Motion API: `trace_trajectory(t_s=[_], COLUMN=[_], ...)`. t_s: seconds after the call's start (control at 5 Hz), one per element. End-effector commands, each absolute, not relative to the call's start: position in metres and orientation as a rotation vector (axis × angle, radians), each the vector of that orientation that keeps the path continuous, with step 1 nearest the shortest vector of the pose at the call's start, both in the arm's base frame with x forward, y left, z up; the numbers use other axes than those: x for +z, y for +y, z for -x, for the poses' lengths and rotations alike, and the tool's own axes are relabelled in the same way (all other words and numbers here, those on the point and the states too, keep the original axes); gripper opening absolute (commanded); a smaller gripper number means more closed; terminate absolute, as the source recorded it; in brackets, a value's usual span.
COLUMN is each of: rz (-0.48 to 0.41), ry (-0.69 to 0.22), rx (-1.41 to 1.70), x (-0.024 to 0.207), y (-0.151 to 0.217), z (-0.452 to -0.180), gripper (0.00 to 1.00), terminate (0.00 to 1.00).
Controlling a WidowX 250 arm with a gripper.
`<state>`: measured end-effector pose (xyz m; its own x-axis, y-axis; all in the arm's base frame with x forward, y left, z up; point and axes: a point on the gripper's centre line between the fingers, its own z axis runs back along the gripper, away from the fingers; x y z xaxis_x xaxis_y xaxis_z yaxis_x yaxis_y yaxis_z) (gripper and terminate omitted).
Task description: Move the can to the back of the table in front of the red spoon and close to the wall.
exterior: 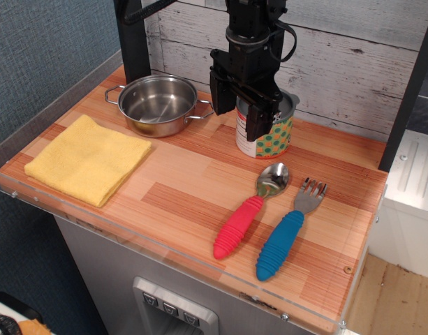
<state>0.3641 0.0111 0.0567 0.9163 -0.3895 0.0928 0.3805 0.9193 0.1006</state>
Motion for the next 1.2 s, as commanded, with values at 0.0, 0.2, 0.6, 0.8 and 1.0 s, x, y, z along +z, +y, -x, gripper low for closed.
trace_trajectory(t_s=[0.0,0.2,0.6,0.8,1.0], rz=[-0.085,-0.09,-0.102,-0.086,-0.076], ry=[-0.241,-0.276,-0.264,-0.268,-0.258], rx=[-0.333,-0.28,-0.166,-0.1,0.004], x=[0.085,0.096,0.117,0.12,0.123], y=[0.003,0.008,0.022,0.029,0.041], z=[-0.37,-0.364,-0.333,-0.32,-0.309], gripper=[1.0,1.0,1.0,1.0,1.0], terminate=[0.0,0.0,0.0,0.0,0.0])
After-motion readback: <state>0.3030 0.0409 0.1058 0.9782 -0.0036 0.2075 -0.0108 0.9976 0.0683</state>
